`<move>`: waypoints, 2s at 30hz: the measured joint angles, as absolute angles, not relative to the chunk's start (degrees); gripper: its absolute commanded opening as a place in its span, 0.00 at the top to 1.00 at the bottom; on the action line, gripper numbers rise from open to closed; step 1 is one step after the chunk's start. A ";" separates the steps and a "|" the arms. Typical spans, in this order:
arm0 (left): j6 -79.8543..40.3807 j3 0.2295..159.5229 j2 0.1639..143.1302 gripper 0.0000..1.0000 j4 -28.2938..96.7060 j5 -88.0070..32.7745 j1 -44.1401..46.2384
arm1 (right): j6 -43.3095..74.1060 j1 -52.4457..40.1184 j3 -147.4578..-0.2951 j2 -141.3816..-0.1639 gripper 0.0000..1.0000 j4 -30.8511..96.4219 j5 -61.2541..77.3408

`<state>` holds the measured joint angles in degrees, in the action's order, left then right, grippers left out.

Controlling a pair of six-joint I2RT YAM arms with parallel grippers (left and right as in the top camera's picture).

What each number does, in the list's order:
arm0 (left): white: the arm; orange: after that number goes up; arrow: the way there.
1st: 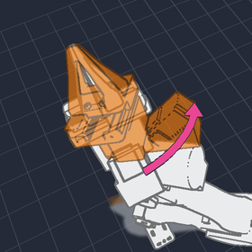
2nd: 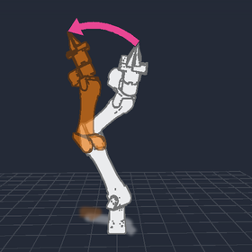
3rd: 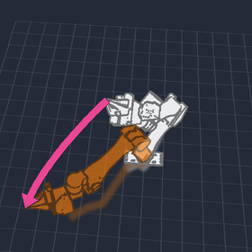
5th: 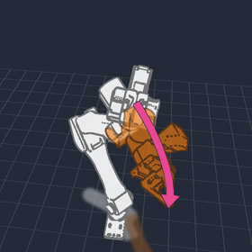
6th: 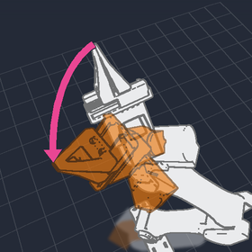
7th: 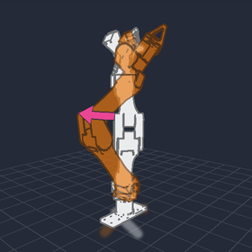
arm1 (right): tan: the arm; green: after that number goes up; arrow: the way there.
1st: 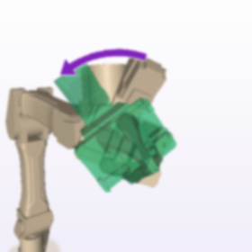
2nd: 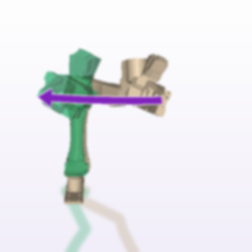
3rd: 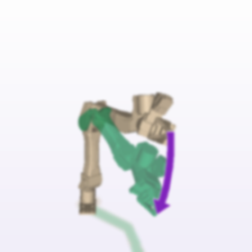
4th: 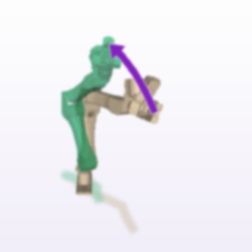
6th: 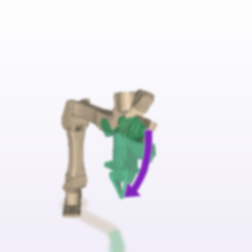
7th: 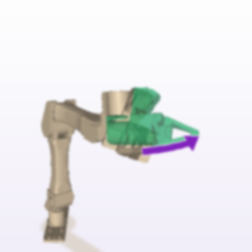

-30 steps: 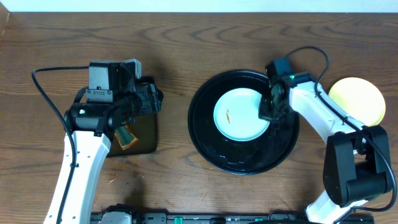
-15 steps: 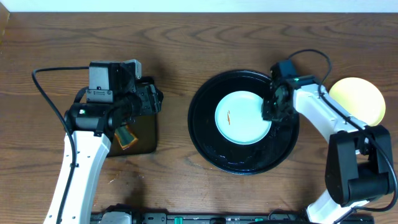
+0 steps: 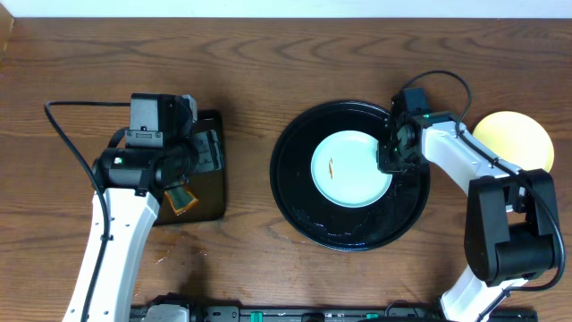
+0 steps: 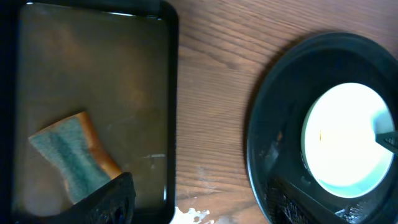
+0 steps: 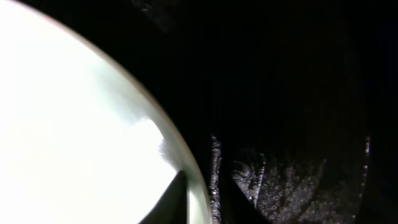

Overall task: Clean dirty plates on tray and stack at the side
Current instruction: 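Drag the pale green plate onto the round black tray with the right gripper, then grasp the green-orange sponge in the small black tray with the left gripper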

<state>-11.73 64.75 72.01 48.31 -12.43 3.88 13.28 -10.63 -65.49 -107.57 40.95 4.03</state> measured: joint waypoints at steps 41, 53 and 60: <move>-27.99 64.40 106.74 0.79 44.71 6.44 -5.19 | 12.99 -10.57 -63.22 -106.30 0.99 36.16 5.34; -14.55 64.40 103.04 0.44 43.75 -4.10 -5.10 | 12.99 -10.57 -63.22 -106.30 0.99 36.14 5.37; -14.94 63.79 100.92 0.41 46.24 -4.82 -5.10 | 12.99 -10.57 -63.22 -106.30 0.99 36.14 5.37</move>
<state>-14.94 63.79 100.92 46.24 -4.82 -5.10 12.99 -10.57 -63.22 -106.30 36.14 5.37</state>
